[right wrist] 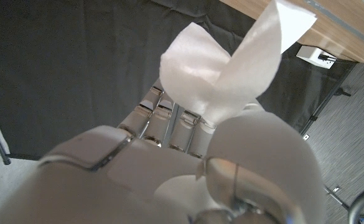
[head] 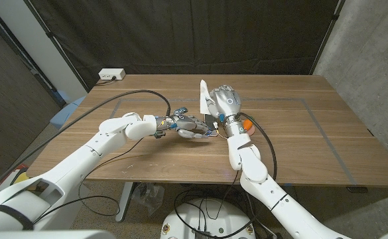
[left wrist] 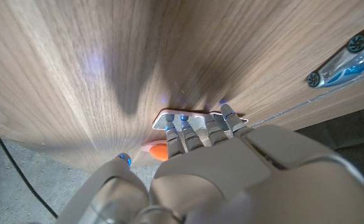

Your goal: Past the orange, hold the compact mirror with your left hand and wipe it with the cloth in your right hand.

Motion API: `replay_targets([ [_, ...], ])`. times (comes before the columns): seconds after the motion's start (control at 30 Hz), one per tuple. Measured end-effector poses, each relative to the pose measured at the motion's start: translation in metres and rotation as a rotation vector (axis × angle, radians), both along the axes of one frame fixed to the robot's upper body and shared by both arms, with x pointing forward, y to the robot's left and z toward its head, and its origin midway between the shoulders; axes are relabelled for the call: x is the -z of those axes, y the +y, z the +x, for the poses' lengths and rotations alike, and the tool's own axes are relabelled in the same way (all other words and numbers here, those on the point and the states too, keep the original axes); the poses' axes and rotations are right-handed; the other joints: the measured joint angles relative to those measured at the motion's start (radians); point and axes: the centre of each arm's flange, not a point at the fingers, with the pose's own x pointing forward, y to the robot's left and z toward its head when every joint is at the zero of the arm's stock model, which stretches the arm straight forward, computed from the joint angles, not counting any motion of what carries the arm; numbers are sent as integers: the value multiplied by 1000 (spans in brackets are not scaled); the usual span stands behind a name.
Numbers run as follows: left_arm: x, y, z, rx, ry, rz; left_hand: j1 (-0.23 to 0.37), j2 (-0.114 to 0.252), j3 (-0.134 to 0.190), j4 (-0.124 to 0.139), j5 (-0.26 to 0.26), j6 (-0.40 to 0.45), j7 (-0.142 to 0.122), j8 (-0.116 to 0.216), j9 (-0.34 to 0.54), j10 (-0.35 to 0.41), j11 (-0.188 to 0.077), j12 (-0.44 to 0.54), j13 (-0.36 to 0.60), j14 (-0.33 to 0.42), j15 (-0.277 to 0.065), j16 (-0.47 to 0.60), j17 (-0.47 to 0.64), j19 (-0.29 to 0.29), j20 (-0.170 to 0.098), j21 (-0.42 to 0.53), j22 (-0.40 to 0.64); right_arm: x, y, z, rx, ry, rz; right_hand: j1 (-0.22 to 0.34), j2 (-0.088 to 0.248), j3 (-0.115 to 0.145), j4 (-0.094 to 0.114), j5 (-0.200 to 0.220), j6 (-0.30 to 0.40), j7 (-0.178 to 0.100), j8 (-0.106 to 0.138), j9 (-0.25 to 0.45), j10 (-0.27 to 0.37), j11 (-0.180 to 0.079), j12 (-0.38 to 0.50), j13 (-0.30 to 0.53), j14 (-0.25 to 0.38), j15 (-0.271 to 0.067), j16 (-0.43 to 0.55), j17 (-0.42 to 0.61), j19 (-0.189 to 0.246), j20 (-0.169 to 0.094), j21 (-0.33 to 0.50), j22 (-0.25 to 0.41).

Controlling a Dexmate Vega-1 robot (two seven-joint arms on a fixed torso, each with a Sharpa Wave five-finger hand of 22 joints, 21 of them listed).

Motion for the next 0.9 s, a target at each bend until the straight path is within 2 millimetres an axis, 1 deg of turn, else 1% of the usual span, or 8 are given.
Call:
replay_targets([
  [0.2, 0, 0, 0, -2, -2, 0, 0, 0, 0, 0, 7, 6, 5, 0, 0, 6, 4, 0, -1, 0, 0, 0, 0, 0, 0, 0, 0, -1, 3, 14, 19, 21, -30, 1, 1, 0, 0, 0, 0, 0, 0, 0, 9, 2, -6, 0, 0, 0, 0, 0, 0, 0, 1, 5],
  [0.27, 0, 0, 0, -3, -2, 0, 0, 0, 0, 0, 7, 6, 5, 0, 0, 6, 4, 0, -1, 0, 0, 0, 0, 0, 0, 0, 0, -1, 5, 18, 24, 26, -40, 1, 1, -3, -3, 0, 0, 0, 0, 0, 9, 2, -6, 0, 0, 0, 0, 0, 0, 0, 1, 5],
  [0.3, 0, 0, 0, -3, -3, 0, 0, 0, 0, 0, 7, 9, 2, 0, 0, 6, 4, 0, -1, 0, 0, 0, 0, 0, 0, 0, 0, 0, 5, 20, 27, 30, -44, 1, 1, -6, -6, 0, 0, 0, 0, 0, 9, 2, -6, 0, 0, 0, 0, 0, 0, 0, 1, 5],
  [0.47, 0, 0, 0, -8, -4, -2, 0, 0, 0, 0, 7, 9, 2, 0, 0, 6, 4, 0, -1, 0, 0, -6, 0, 0, 0, 0, 0, 3, 7, 27, 38, 42, -64, 1, 1, -6, -6, 0, 0, 0, -1, 0, 9, 2, -10, 0, 0, 0, 0, 0, 0, 0, 1, 5],
  [0.53, 0, 1, 0, -10, -4, -3, 0, 0, -4, -4, 7, 9, 2, 0, -1, 6, 4, 0, -1, 0, 0, -10, 0, 0, 0, 0, 0, 4, 7, 30, 41, 47, -69, 1, 1, -6, -6, 0, 0, 0, -1, 0, 9, 2, -10, 0, 0, 0, 0, 0, 0, 0, 1, 5],
  [0.9, 0, 3, -3, -21, -5, -4, 0, 0, -4, -4, 7, 9, 2, 0, -1, 8, 7, -1, -2, 0, 0, -12, 0, 0, 0, 0, 0, 12, 7, 45, 71, 85, -100, 7, -4, -6, -6, 0, 0, 0, -4, -1, 9, 2, -13, 0, 0, 0, 0, -3, 0, 0, 1, 5],
])
